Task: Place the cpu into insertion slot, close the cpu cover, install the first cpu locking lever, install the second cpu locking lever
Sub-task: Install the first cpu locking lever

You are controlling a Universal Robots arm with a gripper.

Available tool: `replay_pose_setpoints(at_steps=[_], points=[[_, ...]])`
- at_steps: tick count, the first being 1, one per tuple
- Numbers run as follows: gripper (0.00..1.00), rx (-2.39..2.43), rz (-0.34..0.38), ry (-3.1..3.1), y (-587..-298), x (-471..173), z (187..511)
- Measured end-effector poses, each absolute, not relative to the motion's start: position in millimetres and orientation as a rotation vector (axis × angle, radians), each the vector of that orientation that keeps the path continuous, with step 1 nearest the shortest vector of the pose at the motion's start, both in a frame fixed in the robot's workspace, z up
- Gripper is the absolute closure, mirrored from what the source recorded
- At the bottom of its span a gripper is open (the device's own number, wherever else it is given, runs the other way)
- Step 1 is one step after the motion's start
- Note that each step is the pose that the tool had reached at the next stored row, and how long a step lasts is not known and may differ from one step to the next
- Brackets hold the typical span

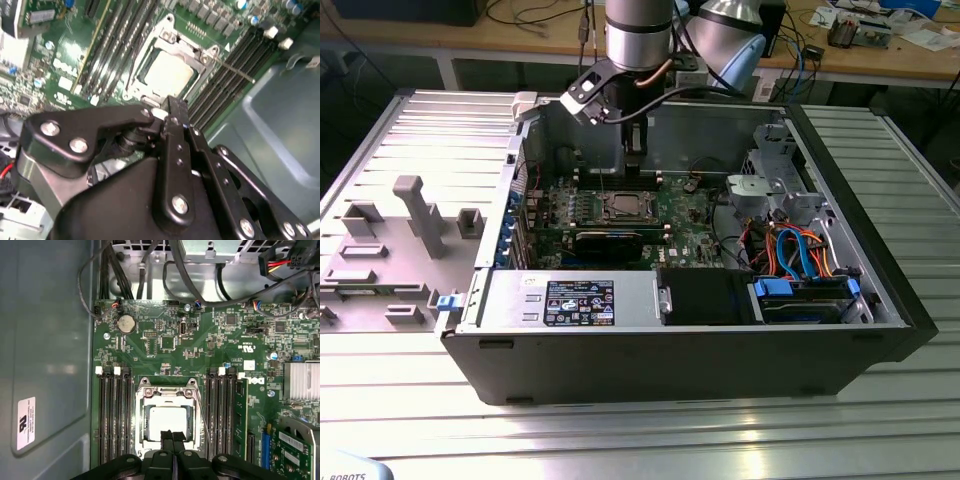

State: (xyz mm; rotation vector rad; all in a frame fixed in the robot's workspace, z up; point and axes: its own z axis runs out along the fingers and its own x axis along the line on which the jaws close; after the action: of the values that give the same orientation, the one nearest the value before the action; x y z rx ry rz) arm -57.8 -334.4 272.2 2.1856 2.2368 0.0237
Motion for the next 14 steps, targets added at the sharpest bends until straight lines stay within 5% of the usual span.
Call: replay_pose_setpoints(at_steps=[14], points=[[0.89, 1.97, 0.025, 2.43, -334.3, -57.9, 272.1]])
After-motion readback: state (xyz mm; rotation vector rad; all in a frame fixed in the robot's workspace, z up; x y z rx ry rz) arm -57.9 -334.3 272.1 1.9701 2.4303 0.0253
